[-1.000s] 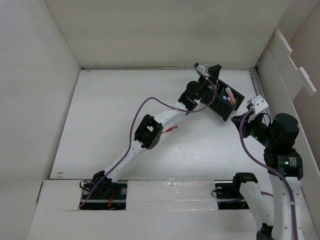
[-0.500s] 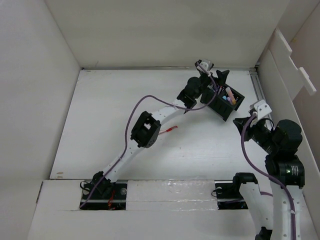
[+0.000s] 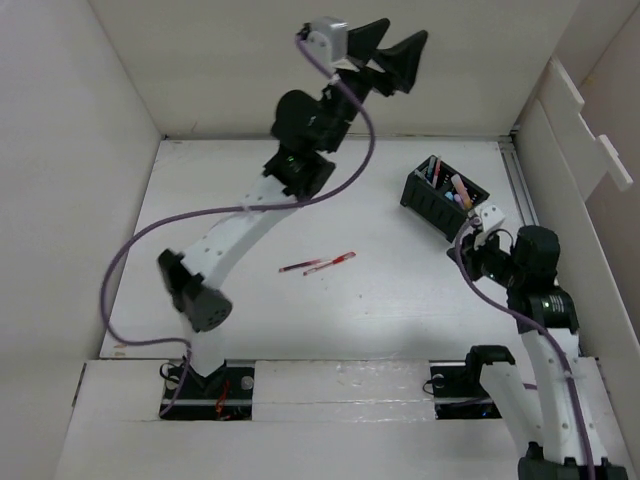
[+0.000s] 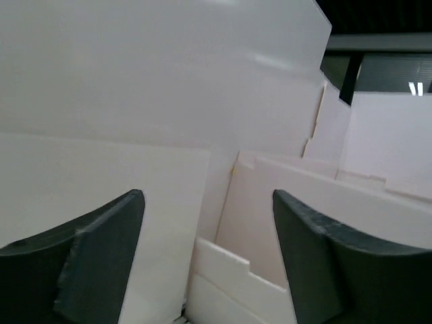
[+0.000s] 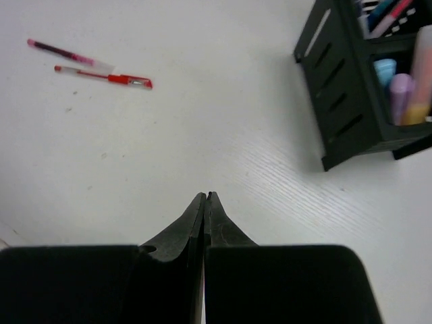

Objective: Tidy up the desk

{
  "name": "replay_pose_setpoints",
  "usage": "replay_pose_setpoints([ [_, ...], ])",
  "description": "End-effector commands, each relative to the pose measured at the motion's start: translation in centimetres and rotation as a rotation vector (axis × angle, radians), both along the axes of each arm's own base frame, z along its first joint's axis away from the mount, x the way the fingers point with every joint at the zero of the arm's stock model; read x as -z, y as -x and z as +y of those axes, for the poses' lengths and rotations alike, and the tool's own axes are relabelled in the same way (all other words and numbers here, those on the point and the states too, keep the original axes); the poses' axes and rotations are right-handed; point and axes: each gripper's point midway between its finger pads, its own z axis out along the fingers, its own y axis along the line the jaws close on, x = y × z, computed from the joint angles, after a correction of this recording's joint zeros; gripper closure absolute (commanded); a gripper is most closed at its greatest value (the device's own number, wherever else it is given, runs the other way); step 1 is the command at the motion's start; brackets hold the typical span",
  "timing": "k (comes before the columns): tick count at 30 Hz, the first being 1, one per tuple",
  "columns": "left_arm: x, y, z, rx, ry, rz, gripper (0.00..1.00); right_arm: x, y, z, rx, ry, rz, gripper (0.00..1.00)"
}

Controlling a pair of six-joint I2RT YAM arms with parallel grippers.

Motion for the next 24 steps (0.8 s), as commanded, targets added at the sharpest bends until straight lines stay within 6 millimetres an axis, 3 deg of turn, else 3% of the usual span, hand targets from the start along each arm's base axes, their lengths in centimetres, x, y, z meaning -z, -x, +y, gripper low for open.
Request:
replay_pose_setpoints([
  [1,2.8,1.9,4.1,-0.04,-0.054,0.144,0.35,0.1,-2.6,2.2,-0.097,-0.004,-0.07,1.0],
  [3,5.3,2.7,6.1,-0.069,-0.073,0.235,0.52,0.8,-4.1,3.6,-0.121,0.004,-0.078,1.0],
  [4,6.7,3.6,8.7,-0.102,-0.059,0.295,0.57,0.8,-4.2,5.8,-0.172,0.017,-0.087,1.0],
  [6,8.8,4.4,11.1,-0.147,-0.084,0.377,0.63,1.4,-5.7,9.2,-0.245,0.042,-0.073,1.0],
  [7,8.9,5.7,13.2,-0.171,-0.068,0.401,0.62,1.6,-5.0,12.6,-0.323,0.084,-0.08,1.0],
  [8,10.4,6.1,14.0,-0.192,-0.114,0.446,0.61,1.7,-5.1,14.6,-0.362,0.121,-0.082,1.0],
  [9,10.7,6.4,15.2,-0.221,-0.12,0.465,0.59,4.5,-5.7,16.8,-0.425,0.22,-0.032,1.0],
  [10,10.7,7.4,17.1,-0.251,-0.112,0.481,0.56,2.4,-6.6,19.0,-0.444,0.255,-0.086,0.98],
  [11,12.0,7.9,17.8,-0.264,-0.146,0.528,0.47,2.8,-5.5,22.1,-0.53,0.305,-0.092,0.95],
  [12,12.3,8.6,18.8,-0.28,-0.156,0.546,0.43,3.7,-5.5,23.2,-0.578,0.377,-0.08,0.93],
  [13,12.0,9.8,20.5,-0.297,-0.137,0.551,0.39,6.3,-5.9,24.9,-0.613,0.44,-0.034,0.87],
  [14,13.3,10.4,21.1,-0.3,-0.152,0.6,0.35,4.8,-6.2,27.1,-0.65,0.433,-0.081,0.85],
  [15,13.5,11.0,21.9,-0.307,-0.144,0.616,0.33,5.0,-6.7,28.1,-0.685,0.449,-0.101,0.82],
  [16,13.1,12.3,23.7,-0.32,-0.109,0.619,0.32,6.7,-7.1,29.2,-0.72,0.461,-0.076,0.75],
  [17,14.1,12.9,24.4,-0.326,-0.128,0.651,0.3,5.8,-7.3,30.8,-0.767,0.429,-0.099,0.71],
  [18,13.7,14.0,25.6,-0.324,-0.087,0.658,0.29,7.2,-7.6,31.6,-0.802,0.449,-0.09,0.66],
  [20,14.7,15.2,26.9,-0.336,-0.105,0.701,0.28,7.6,-8.0,32.8,-0.841,0.445,-0.099,0.59],
  [21,14.6,15.9,27.9,-0.337,-0.073,0.714,0.28,6.8,-8.2,33.9,-0.87,0.45,-0.13,0.56],
  [23,15.3,16.9,29.3,-0.358,-0.064,0.747,0.28,8.4,-8.4,35.1,-0.91,0.482,-0.112,0.53],
  [24,15.4,17.3,29.9,-0.364,-0.049,0.757,0.28,7.8,-8.9,35.7,-0.927,0.498,-0.129,0.52],
])
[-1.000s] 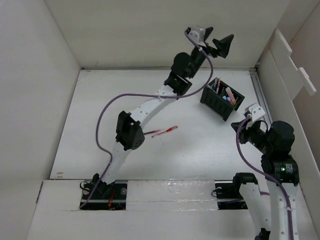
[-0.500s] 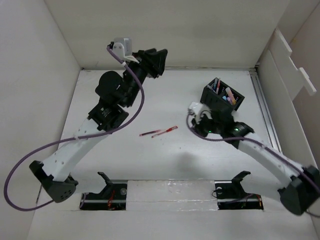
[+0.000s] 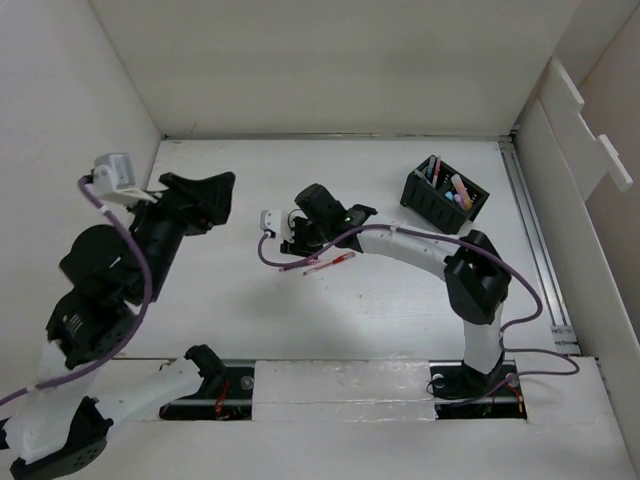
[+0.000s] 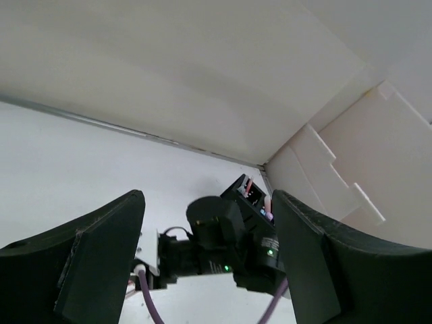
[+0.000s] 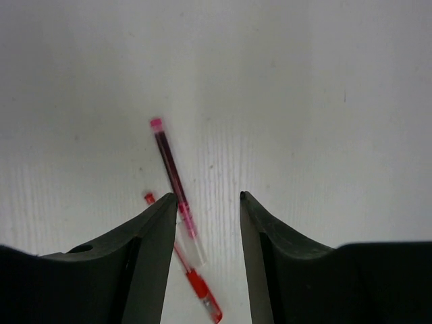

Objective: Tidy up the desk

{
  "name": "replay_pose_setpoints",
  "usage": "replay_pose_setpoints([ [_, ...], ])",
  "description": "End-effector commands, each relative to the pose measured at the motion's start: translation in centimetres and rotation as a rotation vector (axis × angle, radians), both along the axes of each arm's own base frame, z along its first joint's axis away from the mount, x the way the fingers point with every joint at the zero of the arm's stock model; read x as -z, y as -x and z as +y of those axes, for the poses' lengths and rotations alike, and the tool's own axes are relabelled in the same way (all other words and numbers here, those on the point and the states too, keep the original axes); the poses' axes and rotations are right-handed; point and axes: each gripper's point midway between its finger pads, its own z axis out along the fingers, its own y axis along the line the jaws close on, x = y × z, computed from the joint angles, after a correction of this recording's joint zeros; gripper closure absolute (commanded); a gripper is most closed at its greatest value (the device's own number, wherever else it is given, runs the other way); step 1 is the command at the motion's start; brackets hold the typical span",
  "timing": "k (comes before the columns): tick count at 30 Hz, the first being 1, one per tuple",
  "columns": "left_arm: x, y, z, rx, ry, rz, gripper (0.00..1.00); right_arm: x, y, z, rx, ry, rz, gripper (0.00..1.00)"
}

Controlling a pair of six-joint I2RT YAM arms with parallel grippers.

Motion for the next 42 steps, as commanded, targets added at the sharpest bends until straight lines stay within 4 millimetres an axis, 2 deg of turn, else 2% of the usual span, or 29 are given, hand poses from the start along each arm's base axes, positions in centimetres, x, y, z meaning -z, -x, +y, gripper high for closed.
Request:
replay_pose_setpoints([
  [1,2.1,1.4,2.6,-0.067,0.038,0.101,0.28,-2.6,-0.3,3.1,-0.134,-0.016,-0.071,0.52],
  [2,3.0,1.7,3.0,-0.072,0.026,0.128,0.28,-1.0,-0.6,3.5,-0.148,0.015,-0.052,0.53],
  [3,3.3,1.9,3.2,-0.075,0.03,0.141,0.28,-0.6,0.0,3.8,-0.175,0.042,-0.043,0.53],
  [4,3.6,2.3,3.6,-0.079,0.03,0.152,0.28,-1.4,0.1,4.9,-0.192,0.032,-0.063,0.53],
  [5,4.5,2.5,3.7,-0.081,0.016,0.186,0.28,-1.2,-0.1,5.1,-0.196,0.038,-0.065,0.53],
  [6,4.9,2.6,3.8,-0.082,0.013,0.198,0.28,0.1,0.3,5.4,-0.215,0.068,-0.049,0.53],
  [7,5.2,2.8,4.0,-0.085,0.01,0.209,0.28,-0.1,0.1,5.7,-0.218,0.065,-0.053,0.53],
  [12,6.8,3.5,4.7,-0.091,-0.011,0.245,0.28,2.6,1.2,6.2,-0.254,0.096,0.011,0.53],
  [18,6.7,3.4,4.8,-0.096,-0.03,0.241,0.28,4.4,2.4,6.3,-0.29,0.137,0.031,0.53],
  [26,7.1,3.0,4.4,-0.093,-0.061,0.243,0.28,5.5,1.8,6.4,-0.272,0.16,0.024,0.53],
  [30,7.1,2.9,4.4,-0.094,-0.067,0.236,0.28,7.0,1.3,6.1,-0.262,0.183,0.042,0.53],
  [35,7.0,3.0,4.8,-0.105,-0.064,0.224,0.28,7.8,0.8,6.0,-0.249,0.184,0.054,0.54],
  [42,6.9,2.8,5.0,-0.123,-0.068,0.214,0.28,8.8,-0.2,5.2,-0.229,0.182,0.079,0.63],
])
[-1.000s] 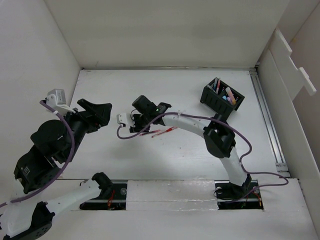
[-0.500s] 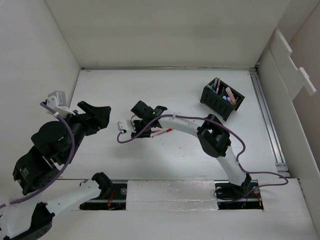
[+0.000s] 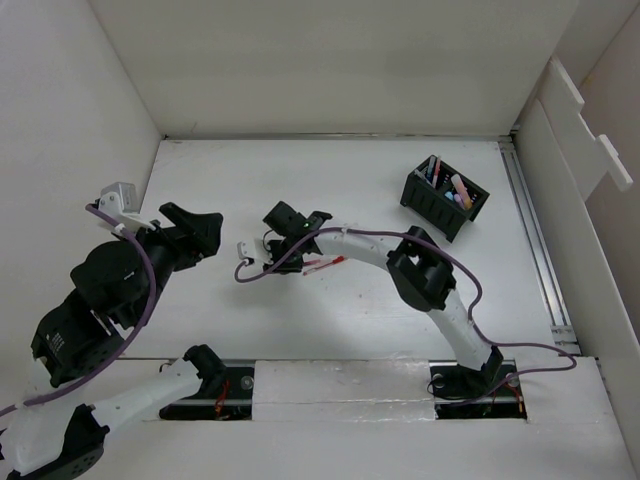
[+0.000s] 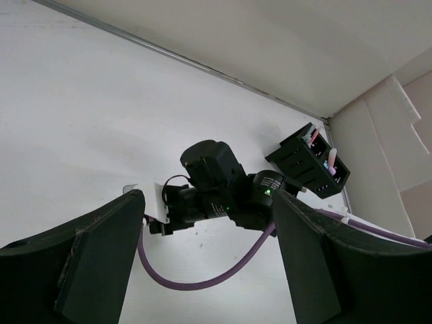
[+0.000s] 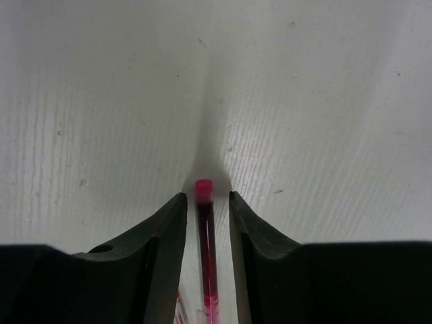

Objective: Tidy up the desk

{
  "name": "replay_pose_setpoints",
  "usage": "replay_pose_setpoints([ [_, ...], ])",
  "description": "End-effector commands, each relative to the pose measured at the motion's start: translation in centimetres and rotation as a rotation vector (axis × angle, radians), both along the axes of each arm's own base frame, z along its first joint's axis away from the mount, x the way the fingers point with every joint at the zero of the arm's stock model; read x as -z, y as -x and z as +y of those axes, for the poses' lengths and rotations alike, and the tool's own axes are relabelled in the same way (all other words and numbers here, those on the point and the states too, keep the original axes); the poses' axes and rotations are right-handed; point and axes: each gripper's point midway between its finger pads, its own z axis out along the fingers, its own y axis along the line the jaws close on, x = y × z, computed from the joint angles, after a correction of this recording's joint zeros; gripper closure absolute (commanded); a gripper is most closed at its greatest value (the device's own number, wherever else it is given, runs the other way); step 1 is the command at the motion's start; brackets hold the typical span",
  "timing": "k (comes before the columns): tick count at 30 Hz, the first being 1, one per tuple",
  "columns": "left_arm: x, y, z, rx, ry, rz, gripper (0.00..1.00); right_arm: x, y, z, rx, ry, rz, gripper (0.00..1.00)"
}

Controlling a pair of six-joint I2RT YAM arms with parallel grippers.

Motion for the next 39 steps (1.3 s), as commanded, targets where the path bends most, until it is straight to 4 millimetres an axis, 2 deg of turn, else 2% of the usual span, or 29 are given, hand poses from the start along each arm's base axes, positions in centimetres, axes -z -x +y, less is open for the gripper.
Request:
replay_pose_setpoints([
  [1,-0.8,-0.4,0.5,-0.032,0.009,-0.038,0.28,-0.5,-0.9,0.3,0.001,-0.031,-0.004,0.64],
  [2,-1.0,-0.5,0.4,-0.034,0.014,-0.046,0.28,-0.5,-1.3,0.1,0.007,-0.035,0.0,0.64],
  [6,-1.2,-0.8,0.2,-0.035,0.006,-0.053,0.28,-0.5,-1.5,-0.1,0.004,-0.041,0.007,0.8],
  [10,-1.1,-1.2,0.1,-0.046,-0.009,-0.051,0.28,-0.9,-2.1,-0.3,0.002,-0.048,-0.007,0.92],
  [14,-0.9,-1.7,-0.3,-0.047,-0.024,-0.052,0.28,-3.0,-3.8,-0.2,0.019,-0.096,-0.059,1.0],
  [15,-0.7,-1.9,-0.4,-0.047,-0.033,-0.048,0.28,-3.8,-4.4,-0.2,0.029,-0.116,-0.075,1.0],
  [16,-0.6,-2.2,-0.7,-0.045,-0.038,-0.046,0.28,-7.0,-5.4,0.3,0.038,-0.185,-0.118,1.0],
  [17,-0.5,-2.3,-0.8,-0.045,-0.041,-0.043,0.28,-7.0,-5.4,0.3,0.038,-0.185,-0.118,1.0],
  [18,-0.5,-2.3,-0.8,-0.043,-0.044,-0.043,0.28,-8.3,-6.1,0.1,0.051,-0.211,-0.133,1.0],
  [20,-0.7,-2.5,-0.9,-0.046,-0.041,-0.052,0.28,-12.4,-7.0,0.4,0.064,-0.291,-0.178,1.0],
  [22,-0.9,-2.6,-1.1,-0.044,-0.041,-0.06,0.28,-15.5,-8.4,-0.3,0.094,-0.348,-0.216,1.0],
  [23,-0.8,-2.7,-1.2,-0.042,-0.046,-0.058,0.28,-18.7,-8.9,-0.6,0.114,-0.408,-0.255,1.0],
  [24,-0.9,-2.8,-1.4,-0.039,-0.044,-0.06,0.28,-20.1,-9.4,-1.2,0.134,-0.436,-0.269,1.0],
  [25,-0.9,-2.9,-1.5,-0.037,-0.048,-0.06,0.28,-21.5,-10.6,-2.5,0.163,-0.468,-0.282,1.0],
  [26,-0.8,-3.1,-1.7,-0.035,-0.053,-0.055,0.28,-25.0,-11.2,-3.5,0.195,-0.545,-0.317,1.0],
  [27,-0.7,-3.1,-1.9,-0.027,-0.054,-0.054,0.28,-25.7,-11.7,-4.7,0.225,-0.569,-0.319,1.0],
  [28,-0.8,-3.2,-2.0,-0.024,-0.051,-0.058,0.28,-27.2,-13.4,-7.1,0.271,-0.609,-0.335,1.0],
  [29,-0.8,-3.3,-2.1,-0.022,-0.052,-0.058,0.28,-31.3,-13.7,-8.6,0.299,-0.72,-0.384,1.0],
  [30,-0.7,-3.3,-2.4,-0.013,-0.054,-0.057,0.28,-30.5,-14.2,-10.2,0.335,-0.738,-0.363,1.0],
  [31,-0.7,-3.4,-2.5,-0.011,-0.053,-0.06,0.28,-33.0,-16.1,-13.4,0.37,-0.822,-0.422,1.0],
  [33,-0.7,-3.4,-2.6,-0.006,-0.057,-0.059,0.28,-36.8,-16.2,-17.2,0.429,-0.953,-0.451,1.0],
  [34,-0.6,-3.5,-2.6,-0.007,-0.058,-0.058,0.28,-35.5,-16.8,-18.8,0.459,-0.963,-0.433,1.0],
  [35,-0.6,-3.6,-2.7,-0.005,-0.063,-0.058,0.28,-37.1,-18.0,-22.1,0.514,-1.019,-0.468,1.0],
  [37,-0.6,-3.7,-2.9,-0.001,-0.069,-0.056,0.28,-38.4,-18.4,-25.2,0.556,-1.061,-0.513,1.0],
  [38,-0.6,-3.8,-3.0,-0.001,-0.068,-0.057,0.28,-37.4,-18.7,-26.6,0.599,-1.065,-0.495,1.0],
  [39,-0.6,-3.8,-3.1,0.002,-0.073,-0.055,0.28,-37.2,-19.4,-29.1,0.653,-1.068,-0.512,1.0],
])
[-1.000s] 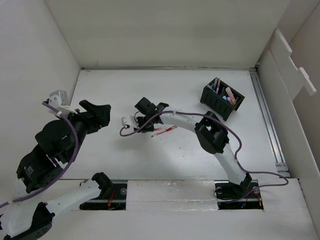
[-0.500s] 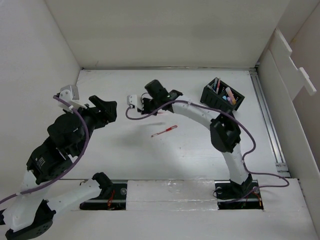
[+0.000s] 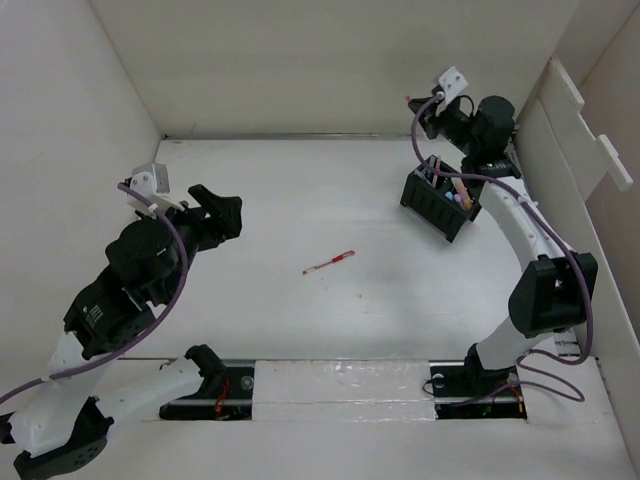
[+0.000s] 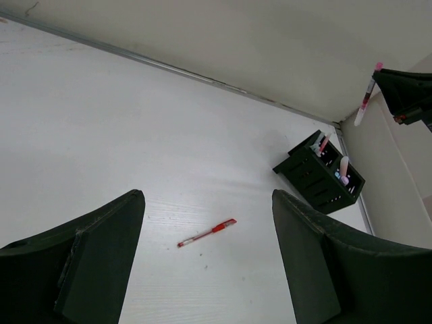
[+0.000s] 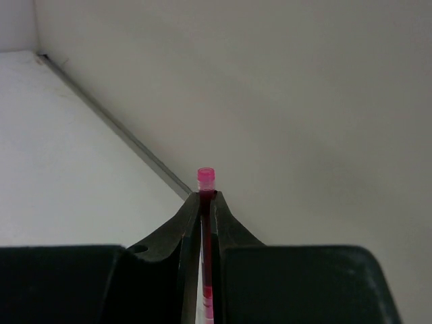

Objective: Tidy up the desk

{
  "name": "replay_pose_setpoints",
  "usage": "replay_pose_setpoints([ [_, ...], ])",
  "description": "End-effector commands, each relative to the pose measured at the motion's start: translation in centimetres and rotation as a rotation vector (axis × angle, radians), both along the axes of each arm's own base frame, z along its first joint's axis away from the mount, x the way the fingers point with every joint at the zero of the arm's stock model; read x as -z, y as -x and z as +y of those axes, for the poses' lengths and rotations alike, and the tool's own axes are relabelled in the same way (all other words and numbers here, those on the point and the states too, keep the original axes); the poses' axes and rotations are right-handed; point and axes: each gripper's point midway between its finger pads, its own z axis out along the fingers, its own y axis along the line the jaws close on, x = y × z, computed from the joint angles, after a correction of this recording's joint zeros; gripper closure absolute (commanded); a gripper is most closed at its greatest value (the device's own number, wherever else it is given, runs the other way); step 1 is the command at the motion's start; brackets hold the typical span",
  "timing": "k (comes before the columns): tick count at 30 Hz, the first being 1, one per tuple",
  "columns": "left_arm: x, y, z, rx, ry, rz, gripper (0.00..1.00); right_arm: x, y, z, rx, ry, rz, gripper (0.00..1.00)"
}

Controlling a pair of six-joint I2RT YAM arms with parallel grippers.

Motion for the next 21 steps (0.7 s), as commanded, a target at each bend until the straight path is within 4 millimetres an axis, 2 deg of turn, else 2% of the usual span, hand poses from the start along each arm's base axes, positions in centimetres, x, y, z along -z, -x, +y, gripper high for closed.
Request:
replay_pose_setpoints([
  [1,-0.5,-0.7,-0.7,0.008,-0.002,-0.022,0.28,-1.8,0.5,-1.7,-0.043,-0.14,-0.063,1.0],
  [2,-0.4,-0.8,-0.9,0.011,-0.006,-0.019,0.28,-0.2,0.3,-2.6,-0.037,-0.177,-0.017,1.0],
  [3,-0.4,-0.9,-1.0,0.016,-0.008,-0.017,0.28,0.1,-0.1,-4.6,-0.005,-0.201,-0.015,1.0],
  [4,-0.4,-1.0,-1.2,0.022,-0.011,-0.017,0.28,1.2,-0.1,-5.6,-0.015,-0.259,-0.004,1.0],
  [5,-0.3,-1.0,-1.3,0.022,-0.012,-0.016,0.28,1.2,-0.1,-5.6,-0.015,-0.26,-0.003,1.0],
  [6,-0.2,-1.1,-1.4,0.024,-0.015,-0.014,0.28,1.3,-0.4,-6.5,-0.005,-0.272,-0.009,1.0],
  [8,-0.1,-1.3,-1.7,0.03,-0.019,-0.009,0.28,2.8,-0.7,-6.5,-0.002,-0.277,0.023,1.0],
  [12,0.2,-1.5,-2.1,0.036,-0.021,-0.001,0.28,4.8,-1.2,-8.0,0.051,-0.283,0.049,1.0],
  [21,0.9,-1.5,-2.2,0.037,-0.016,0.02,0.28,9.9,-1.5,-9.7,0.131,-0.311,0.122,0.99],
])
